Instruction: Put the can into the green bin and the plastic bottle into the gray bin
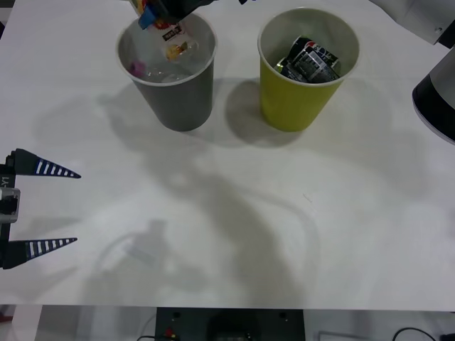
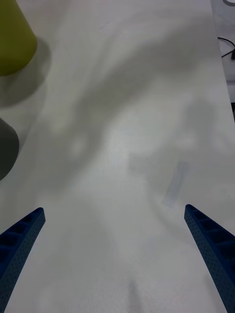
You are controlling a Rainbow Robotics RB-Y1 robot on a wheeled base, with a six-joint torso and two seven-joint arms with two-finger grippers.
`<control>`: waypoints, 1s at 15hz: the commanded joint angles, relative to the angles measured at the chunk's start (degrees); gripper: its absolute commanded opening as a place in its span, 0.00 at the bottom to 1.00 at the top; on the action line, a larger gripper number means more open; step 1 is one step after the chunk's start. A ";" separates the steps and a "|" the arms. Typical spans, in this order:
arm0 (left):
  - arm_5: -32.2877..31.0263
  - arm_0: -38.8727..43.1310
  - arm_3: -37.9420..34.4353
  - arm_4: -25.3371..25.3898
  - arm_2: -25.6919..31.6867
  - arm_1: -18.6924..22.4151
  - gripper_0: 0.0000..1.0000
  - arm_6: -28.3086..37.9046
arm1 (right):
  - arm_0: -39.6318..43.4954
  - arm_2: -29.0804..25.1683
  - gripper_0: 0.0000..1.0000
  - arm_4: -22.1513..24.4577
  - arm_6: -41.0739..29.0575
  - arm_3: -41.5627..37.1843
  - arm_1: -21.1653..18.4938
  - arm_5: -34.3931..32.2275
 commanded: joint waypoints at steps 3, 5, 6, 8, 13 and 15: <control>0.00 0.00 0.00 0.00 0.00 0.00 0.98 0.00 | 0.08 -0.02 1.00 -0.54 1.05 -0.01 -0.11 -0.10; 0.00 0.00 0.00 0.00 0.00 0.00 0.98 0.00 | 0.08 -0.02 1.00 -1.07 1.05 0.08 -0.55 -0.80; 0.00 0.00 0.00 0.00 0.00 0.00 0.98 0.00 | 0.08 -0.02 1.00 -1.42 1.05 -0.62 -1.25 -1.15; 0.00 0.00 0.00 0.00 0.00 0.00 0.98 0.00 | 0.08 -0.02 1.00 -2.21 1.31 -2.64 -3.27 -3.08; 0.00 0.00 0.00 0.00 0.00 0.00 0.98 0.00 | 2.28 -0.81 1.00 -11.26 7.46 -7.30 -10.57 -6.34; 0.00 0.00 0.00 0.00 0.00 0.00 0.98 0.00 | 3.25 -1.34 1.00 -13.02 8.78 -9.85 -13.91 -8.18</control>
